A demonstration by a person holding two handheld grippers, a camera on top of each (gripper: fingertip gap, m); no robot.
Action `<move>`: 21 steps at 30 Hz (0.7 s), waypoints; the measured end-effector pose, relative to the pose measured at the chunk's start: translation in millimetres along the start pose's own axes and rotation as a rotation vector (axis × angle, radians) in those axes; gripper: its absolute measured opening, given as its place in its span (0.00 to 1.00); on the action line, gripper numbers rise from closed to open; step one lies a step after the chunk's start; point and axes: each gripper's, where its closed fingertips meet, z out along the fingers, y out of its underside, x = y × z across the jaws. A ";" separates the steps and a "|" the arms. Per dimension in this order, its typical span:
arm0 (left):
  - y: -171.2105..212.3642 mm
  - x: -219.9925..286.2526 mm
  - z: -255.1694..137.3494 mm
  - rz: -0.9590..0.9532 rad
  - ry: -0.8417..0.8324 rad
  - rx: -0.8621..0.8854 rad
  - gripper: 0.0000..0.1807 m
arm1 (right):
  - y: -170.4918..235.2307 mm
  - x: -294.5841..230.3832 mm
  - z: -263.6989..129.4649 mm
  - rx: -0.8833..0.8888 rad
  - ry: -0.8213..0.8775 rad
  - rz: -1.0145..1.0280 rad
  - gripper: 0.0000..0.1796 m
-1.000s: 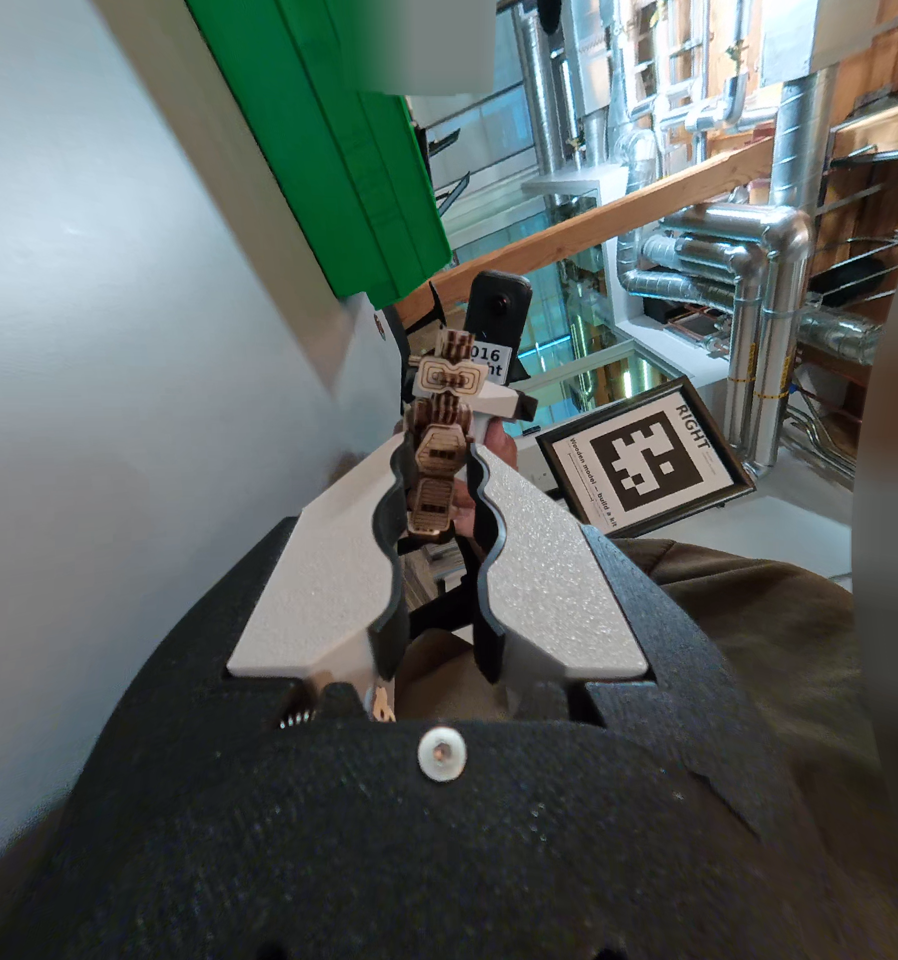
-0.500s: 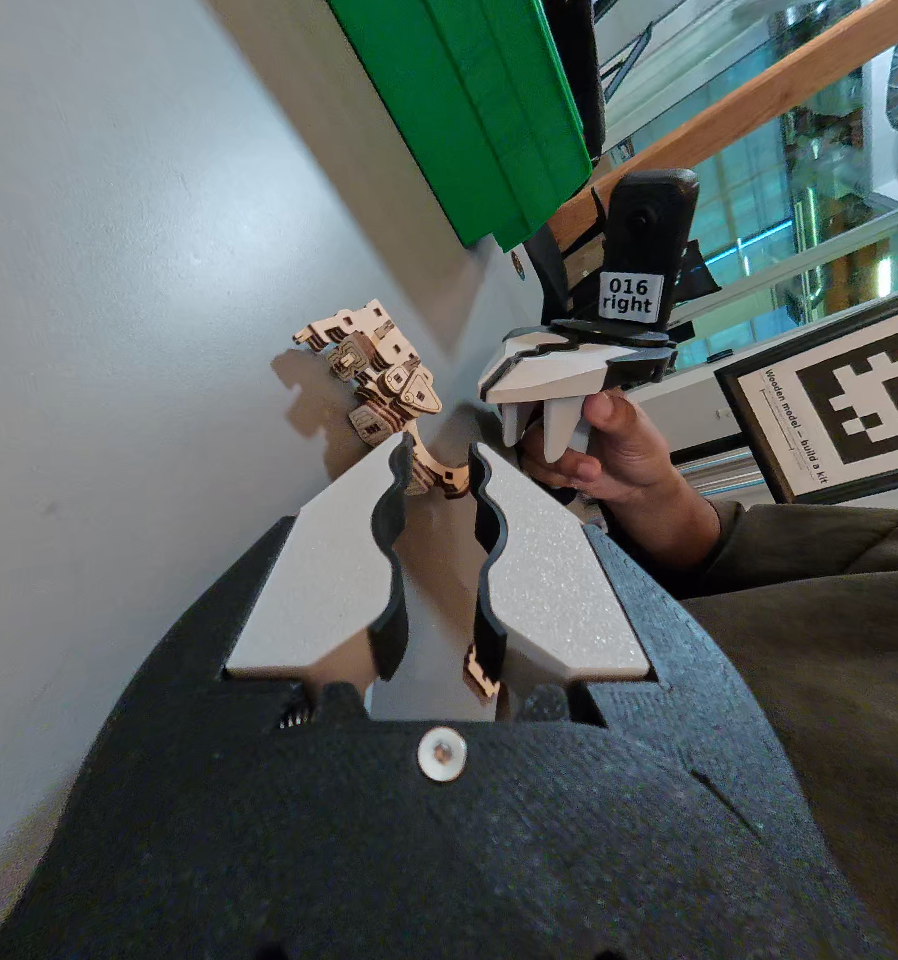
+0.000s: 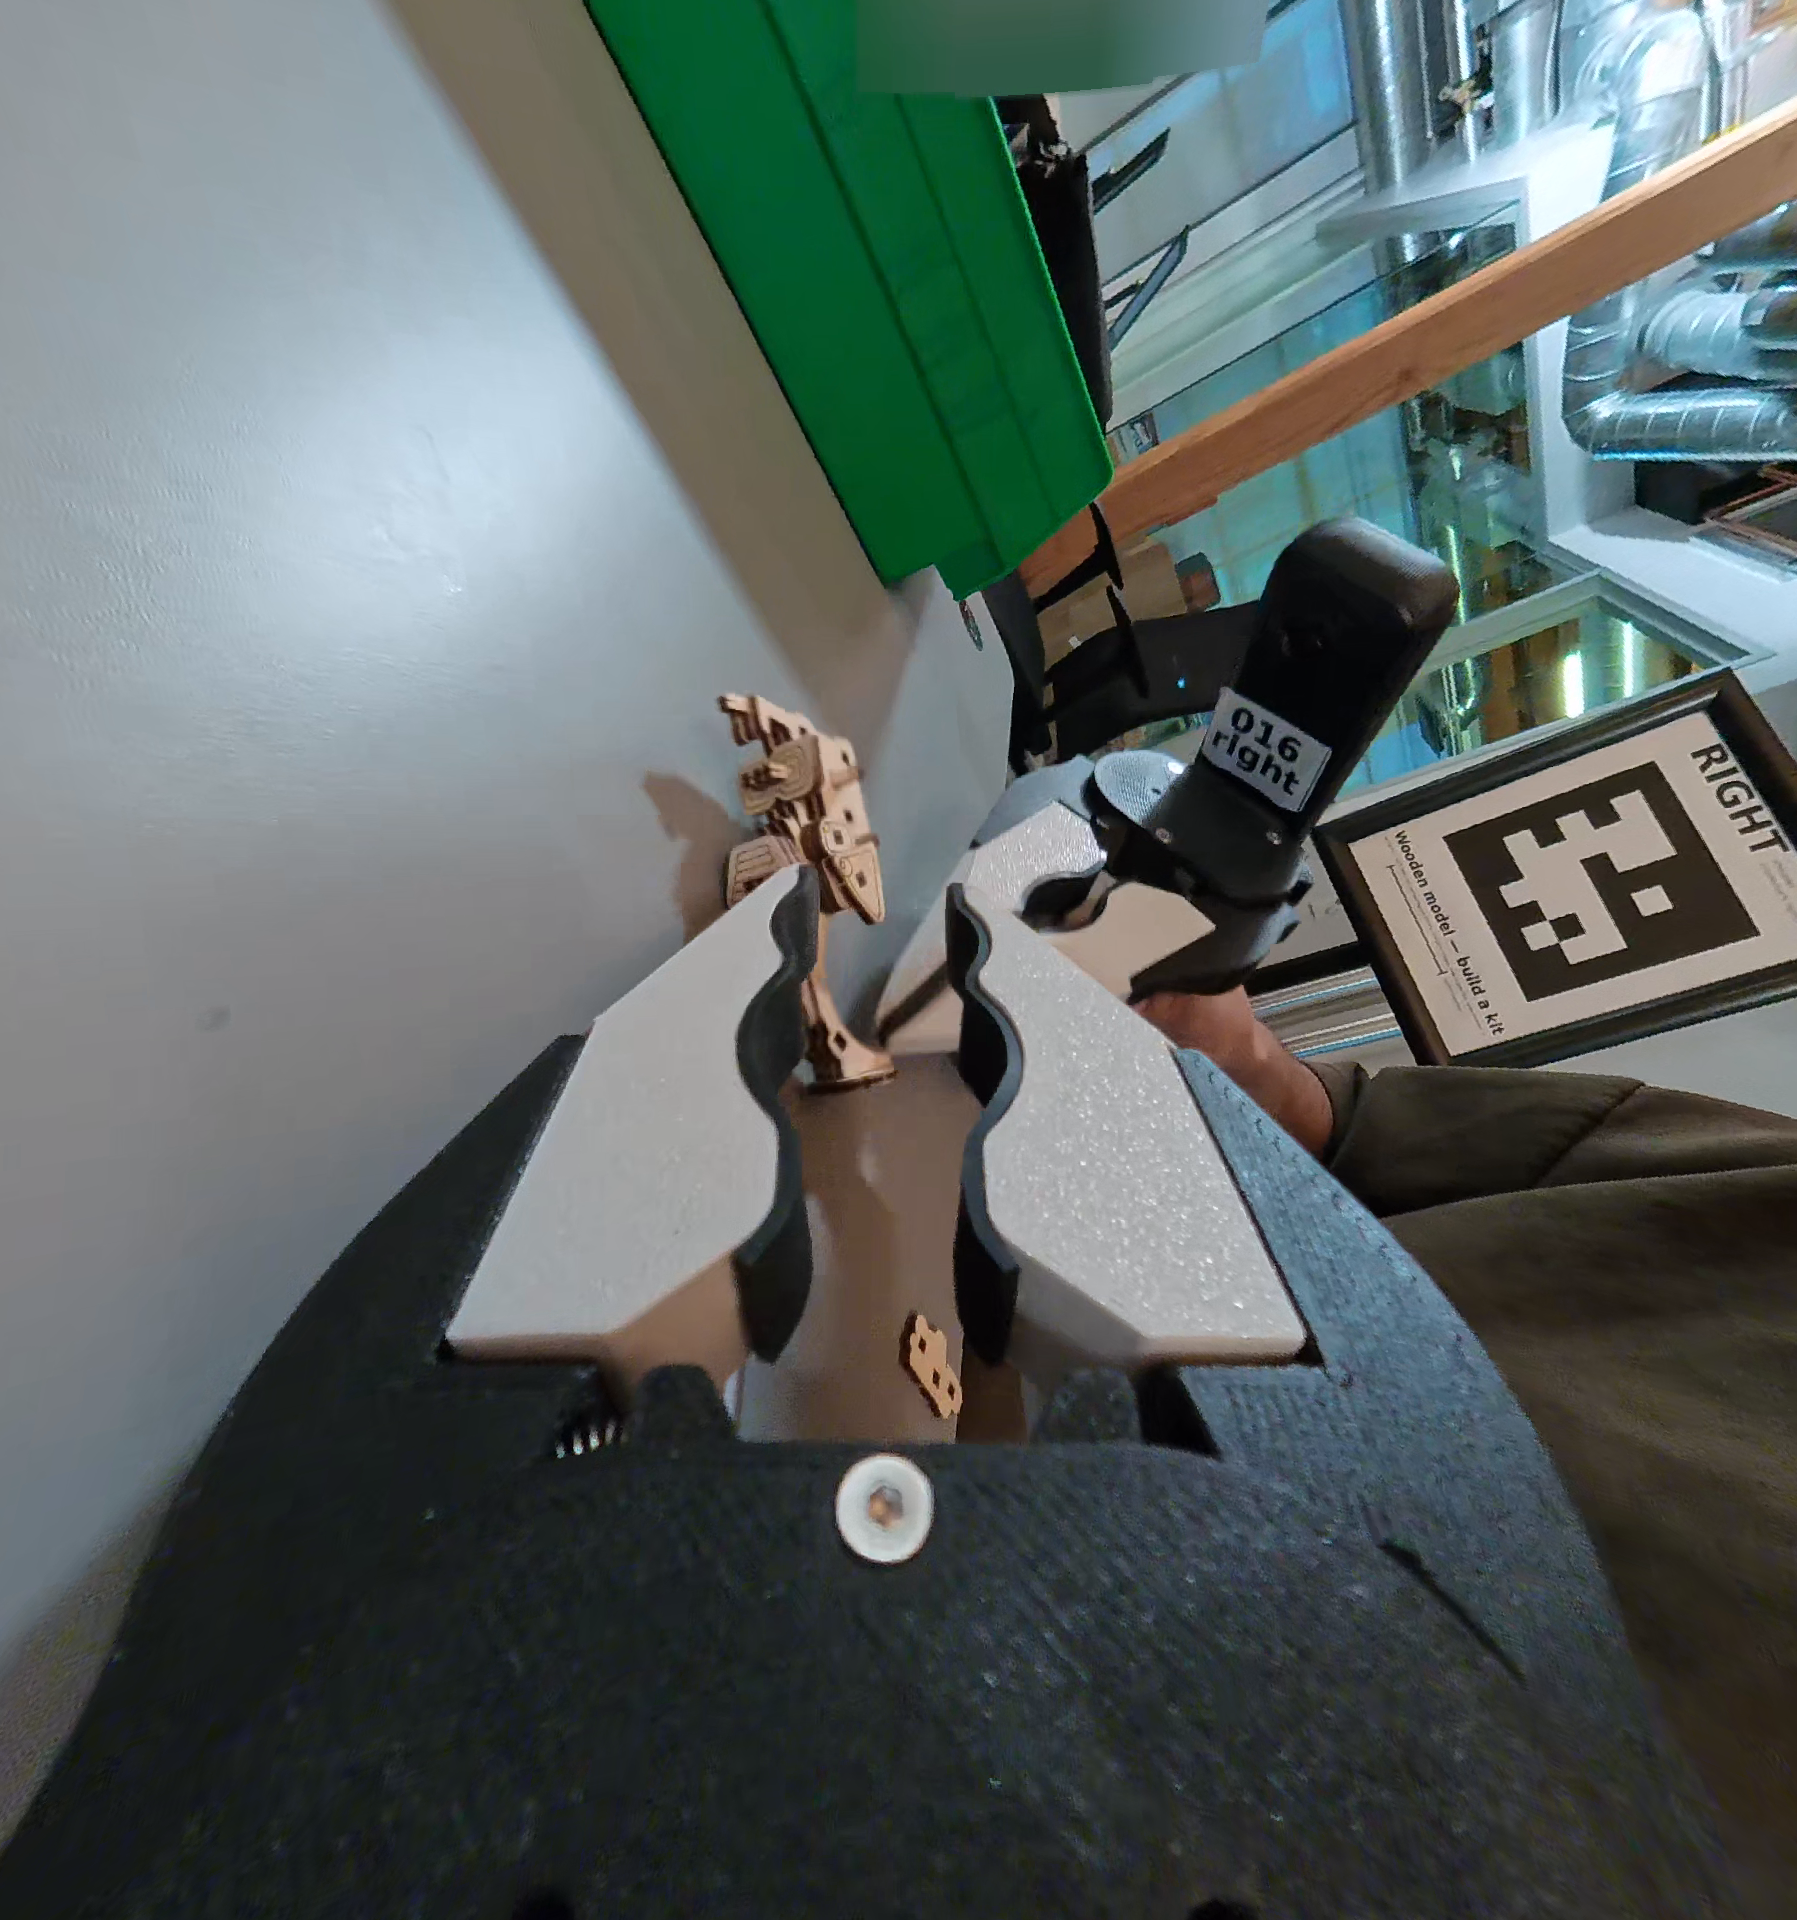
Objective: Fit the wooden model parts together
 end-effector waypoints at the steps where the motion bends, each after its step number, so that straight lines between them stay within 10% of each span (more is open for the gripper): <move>1: -1.2 -0.2 -0.6 0.001 0.001 0.005 0.12 | -1.0 -2.1 0.7 0.007 -0.010 0.008 0.00; 11: -5.2 4.2 -3.0 0.016 0.031 0.028 0.13 | -18.4 -34.2 -18.0 0.109 -0.105 -0.164 0.00; 21: -3.4 5.3 -2.4 -0.014 0.056 0.007 0.14 | 42.3 -66.5 12.9 -0.192 -0.092 -0.640 0.15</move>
